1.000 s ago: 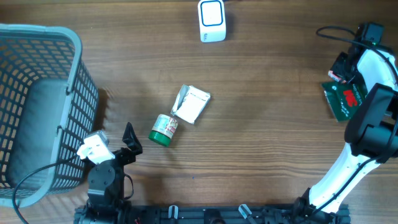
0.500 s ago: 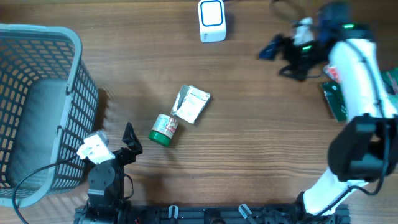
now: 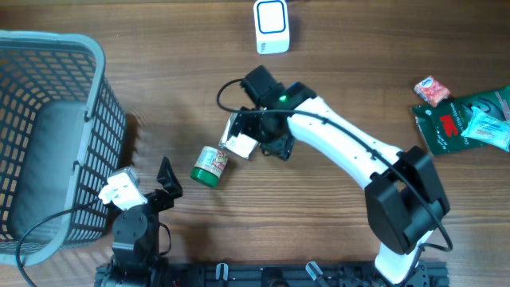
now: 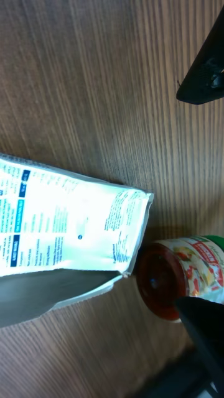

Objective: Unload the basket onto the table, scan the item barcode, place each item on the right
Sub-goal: 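Reach the right gripper to the green-capped jar and grasp it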

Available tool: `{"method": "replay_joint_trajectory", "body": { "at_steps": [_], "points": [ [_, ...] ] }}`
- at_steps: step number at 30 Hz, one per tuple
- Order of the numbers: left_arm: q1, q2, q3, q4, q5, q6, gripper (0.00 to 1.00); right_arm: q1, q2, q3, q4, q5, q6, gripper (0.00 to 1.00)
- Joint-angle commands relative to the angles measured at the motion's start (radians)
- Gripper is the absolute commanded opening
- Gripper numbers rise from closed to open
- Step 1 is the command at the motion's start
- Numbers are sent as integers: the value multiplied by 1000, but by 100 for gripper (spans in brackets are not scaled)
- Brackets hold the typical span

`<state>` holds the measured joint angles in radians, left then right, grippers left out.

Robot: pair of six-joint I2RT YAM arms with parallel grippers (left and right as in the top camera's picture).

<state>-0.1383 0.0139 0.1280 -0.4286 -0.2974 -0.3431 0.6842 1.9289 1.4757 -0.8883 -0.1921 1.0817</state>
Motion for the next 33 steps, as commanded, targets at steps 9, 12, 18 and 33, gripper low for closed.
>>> {"method": "replay_joint_trajectory", "body": {
  "at_steps": [9, 12, 18, 33],
  "points": [
    [-1, -7, -2, 2, -6, -5, 100, 30, 119, -1, 74, -53, -26, 99],
    [-1, -7, -2, 2, -6, -5, 100, 37, 118, -1, 55, -176, 30, 99],
    [-1, -7, -2, 2, -6, -6, 100, 40, 118, -1, 126, -324, 70, 100],
    [-1, -7, -2, 2, -6, -6, 100, 245, 156, -1, 268, -69, 343, 100]
  ]
}}
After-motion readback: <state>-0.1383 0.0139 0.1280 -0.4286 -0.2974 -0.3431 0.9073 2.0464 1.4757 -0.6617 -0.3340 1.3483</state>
